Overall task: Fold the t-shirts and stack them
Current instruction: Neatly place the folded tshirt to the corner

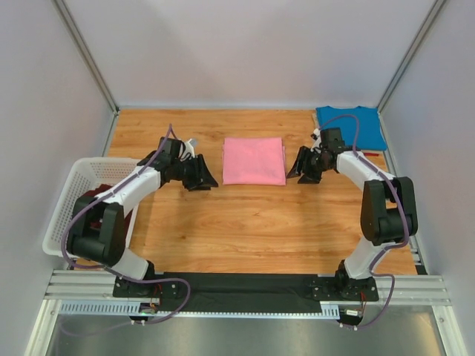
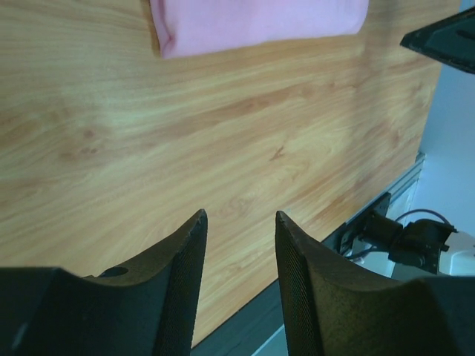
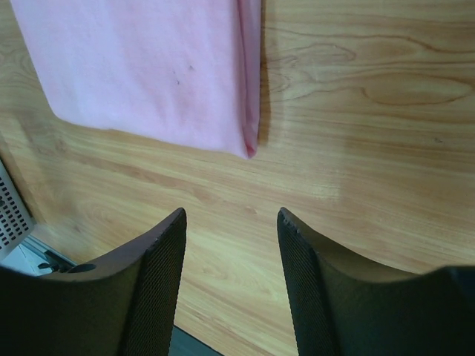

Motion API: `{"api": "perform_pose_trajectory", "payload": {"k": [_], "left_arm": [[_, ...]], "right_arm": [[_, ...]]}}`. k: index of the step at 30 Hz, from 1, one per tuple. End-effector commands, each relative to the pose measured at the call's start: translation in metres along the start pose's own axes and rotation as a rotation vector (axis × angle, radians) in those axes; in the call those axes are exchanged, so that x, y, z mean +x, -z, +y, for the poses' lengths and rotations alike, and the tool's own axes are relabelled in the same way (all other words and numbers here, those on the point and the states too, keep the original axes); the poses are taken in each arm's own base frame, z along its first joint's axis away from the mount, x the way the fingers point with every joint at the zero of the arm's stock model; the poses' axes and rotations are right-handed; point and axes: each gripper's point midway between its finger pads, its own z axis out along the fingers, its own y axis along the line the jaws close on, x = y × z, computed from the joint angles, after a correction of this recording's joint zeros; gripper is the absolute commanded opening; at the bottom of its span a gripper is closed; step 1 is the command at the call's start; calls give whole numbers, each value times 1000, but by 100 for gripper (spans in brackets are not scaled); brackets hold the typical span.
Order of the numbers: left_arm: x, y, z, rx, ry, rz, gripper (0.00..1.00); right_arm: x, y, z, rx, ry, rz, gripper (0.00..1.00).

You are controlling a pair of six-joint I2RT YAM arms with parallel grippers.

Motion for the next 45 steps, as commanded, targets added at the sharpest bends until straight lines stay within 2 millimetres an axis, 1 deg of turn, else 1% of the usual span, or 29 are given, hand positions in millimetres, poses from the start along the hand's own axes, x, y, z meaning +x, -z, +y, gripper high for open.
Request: {"api": "perform_pose_trajectory", "payload": {"k": [1,2,3,4,5,6,7,8,9,11,14,18,20,23,24,25,26,29,31,33,35,37,38,39,40,42,43,44,45], "left_arm": [[-45,-8,-25,102,-80,-110,49],[-45,-19,-16,83,-57,-95,49],[-48,-25,-11,71,-50,-96,49],[-55,-31,-7,61,-53,-115,49],[-52,-46,4,51,-9,-87,50],[-52,-53,6,58,8,-74,50],[-55,-58,-1,107,5,-60,50],[-51,-70,6,107,27,-24,53],[-49,-74,8,103,-1,-9,55],[-44,-80,17,54,10,39,56],[-35,-80,29,-5,38,79,56],[-30,-79,32,-13,66,74,56],[-32,-81,36,-34,81,60,56],[-36,-88,39,-39,97,62,56],[-35,-90,40,-43,105,74,56],[-40,-92,39,-43,101,71,56],[-38,-97,44,-51,113,84,56],[-42,-101,47,-60,124,78,56],[-45,-104,45,-50,127,74,56],[-41,-108,50,-60,134,92,56],[-39,-113,55,-66,143,108,55],[-37,-116,54,-51,151,120,52],[-36,-117,55,-50,156,124,47],[-36,-117,54,-45,156,124,43],[-34,-117,55,-47,159,127,33],[-32,-114,56,-55,160,135,18],[-30,-113,56,-60,153,141,4],[-29,-110,55,-62,150,146,0],[-25,-107,55,-72,156,159,0]], "right_arm": [[0,-5,-2,1,12,0,54],[-2,-6,-1,-2,2,-6,54],[1,-8,-3,1,-9,-5,54],[-2,-11,-4,-2,-30,-18,54],[0,-14,-4,-9,-36,-15,55],[2,-18,-8,-1,-56,-11,55],[4,-23,-11,-1,-70,-16,55],[9,-26,-9,-29,-95,6,55],[11,-29,-6,-48,-101,14,55],[17,-35,-3,-87,-114,40,55],[19,-39,-1,-102,-128,60,54],[9,-40,9,-148,-115,57,53],[3,-43,8,-137,-115,56,53],[5,-53,3,-125,-132,86,53],[1,-54,4,-124,-132,85,52],[3,-58,1,-117,-139,98,52],[3,-60,-1,-111,-138,99,51],[4,-66,-6,-92,-139,113,50],[3,-68,-8,-88,-138,111,48],[4,-73,-11,-83,-141,116,47],[4,-77,-14,-80,-145,120,43],[7,-79,-16,-73,-145,129,38],[9,-79,-18,-67,-145,131,36],[10,-79,-20,-67,-138,134,30],[12,-79,-20,-63,-137,140,27],[13,-78,-21,-58,-129,143,16],[13,-75,-21,-55,-130,145,6],[15,-74,-21,-50,-130,150,2],[19,-72,-21,-44,-131,157,0]]}}
